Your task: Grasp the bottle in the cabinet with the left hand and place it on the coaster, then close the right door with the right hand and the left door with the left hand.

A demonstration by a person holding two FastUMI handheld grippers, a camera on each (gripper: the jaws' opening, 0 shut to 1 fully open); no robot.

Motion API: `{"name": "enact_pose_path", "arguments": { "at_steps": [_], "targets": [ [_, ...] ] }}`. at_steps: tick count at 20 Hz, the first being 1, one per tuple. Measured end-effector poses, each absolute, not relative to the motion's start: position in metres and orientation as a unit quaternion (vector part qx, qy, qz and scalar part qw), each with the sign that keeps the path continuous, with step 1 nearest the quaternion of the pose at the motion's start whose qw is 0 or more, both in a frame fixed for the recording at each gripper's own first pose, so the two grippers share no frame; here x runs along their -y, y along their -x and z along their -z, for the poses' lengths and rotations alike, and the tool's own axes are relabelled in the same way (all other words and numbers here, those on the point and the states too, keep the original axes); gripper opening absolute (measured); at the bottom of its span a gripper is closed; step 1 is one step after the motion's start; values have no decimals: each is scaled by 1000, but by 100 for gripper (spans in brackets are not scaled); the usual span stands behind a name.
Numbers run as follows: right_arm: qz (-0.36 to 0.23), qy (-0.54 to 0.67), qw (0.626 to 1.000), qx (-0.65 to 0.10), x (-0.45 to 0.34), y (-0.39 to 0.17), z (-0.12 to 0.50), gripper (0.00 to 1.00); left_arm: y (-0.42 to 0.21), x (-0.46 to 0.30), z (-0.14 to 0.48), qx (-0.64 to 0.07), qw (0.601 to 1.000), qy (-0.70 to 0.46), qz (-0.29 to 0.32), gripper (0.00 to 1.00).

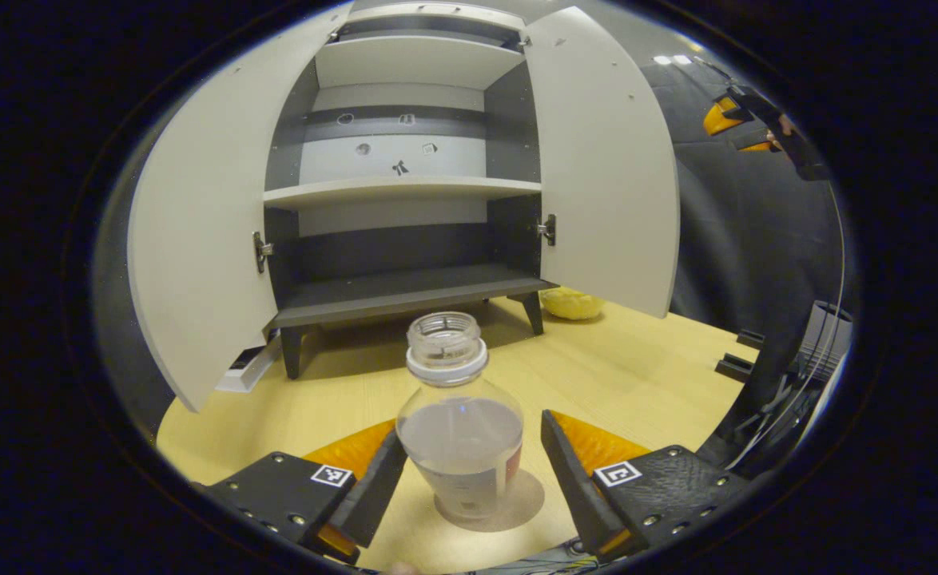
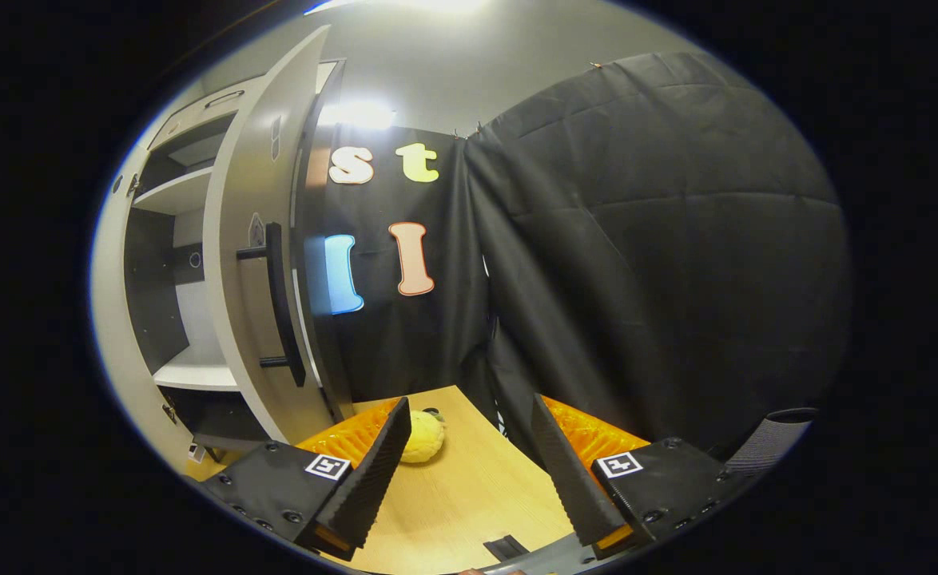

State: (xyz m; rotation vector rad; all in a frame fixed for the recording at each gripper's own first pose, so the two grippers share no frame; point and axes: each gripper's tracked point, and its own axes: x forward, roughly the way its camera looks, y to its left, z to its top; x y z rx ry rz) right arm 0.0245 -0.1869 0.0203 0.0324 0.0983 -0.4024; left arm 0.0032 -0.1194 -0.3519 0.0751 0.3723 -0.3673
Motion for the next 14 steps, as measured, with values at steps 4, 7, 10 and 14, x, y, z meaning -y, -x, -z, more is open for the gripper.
{"name": "enact_pose_path", "arguments": {
  "at_steps": [4, 7, 10, 14],
  "targets": [
    [198, -15, 979, -48, 182, -18, -16, 96, 3, 116, 335, -181, 967, -35, 176, 93],
    [200, -14, 979, -45, 182, -13, -11, 96, 15, 107, 309, -175, 969, -23, 170, 93],
    [199, -21, 979, -43, 183, -18, -8, 92, 32, 89, 273, -170, 975, -15, 144, 94],
    [194, -25, 980, -33, 190, -33, -11, 92, 41, 62, 195, -144, 985, 8, 92, 93]
  ]
}}
